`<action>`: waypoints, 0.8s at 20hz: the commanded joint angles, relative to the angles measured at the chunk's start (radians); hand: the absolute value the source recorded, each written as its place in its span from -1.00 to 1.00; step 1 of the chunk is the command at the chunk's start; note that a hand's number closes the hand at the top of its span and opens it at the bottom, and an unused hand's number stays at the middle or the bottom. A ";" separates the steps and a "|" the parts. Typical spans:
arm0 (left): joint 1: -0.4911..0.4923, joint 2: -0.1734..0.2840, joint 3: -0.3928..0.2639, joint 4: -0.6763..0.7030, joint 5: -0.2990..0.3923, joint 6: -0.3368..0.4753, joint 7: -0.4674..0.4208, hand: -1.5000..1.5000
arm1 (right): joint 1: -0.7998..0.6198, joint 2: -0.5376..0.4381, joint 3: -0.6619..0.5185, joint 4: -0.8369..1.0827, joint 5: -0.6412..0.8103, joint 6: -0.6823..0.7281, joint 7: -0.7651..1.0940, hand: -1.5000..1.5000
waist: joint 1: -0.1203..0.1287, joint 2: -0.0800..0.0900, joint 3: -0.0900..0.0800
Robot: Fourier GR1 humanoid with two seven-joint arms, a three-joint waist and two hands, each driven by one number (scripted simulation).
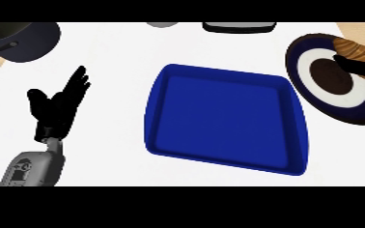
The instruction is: Pick the croissant from the tray and place it in the plate
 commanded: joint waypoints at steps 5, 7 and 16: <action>0.000 -0.029 -0.021 -0.069 -0.019 0.016 0.051 0.00 | -0.051 -0.070 -0.046 0.192 -0.097 0.006 -0.284 -1.00 | 0.008 -0.001 0.000; -0.004 -0.045 -0.013 0.011 -0.031 0.021 -0.010 0.00 | -0.003 -0.021 -0.058 0.111 -0.129 -0.050 -0.379 -1.00 | -0.004 -0.002 0.000; 0.003 0.000 0.021 -0.035 -0.017 0.003 0.039 0.00 | -0.039 0.034 -0.163 -0.125 -0.382 0.064 -0.391 -1.00 | -0.021 -0.013 -0.002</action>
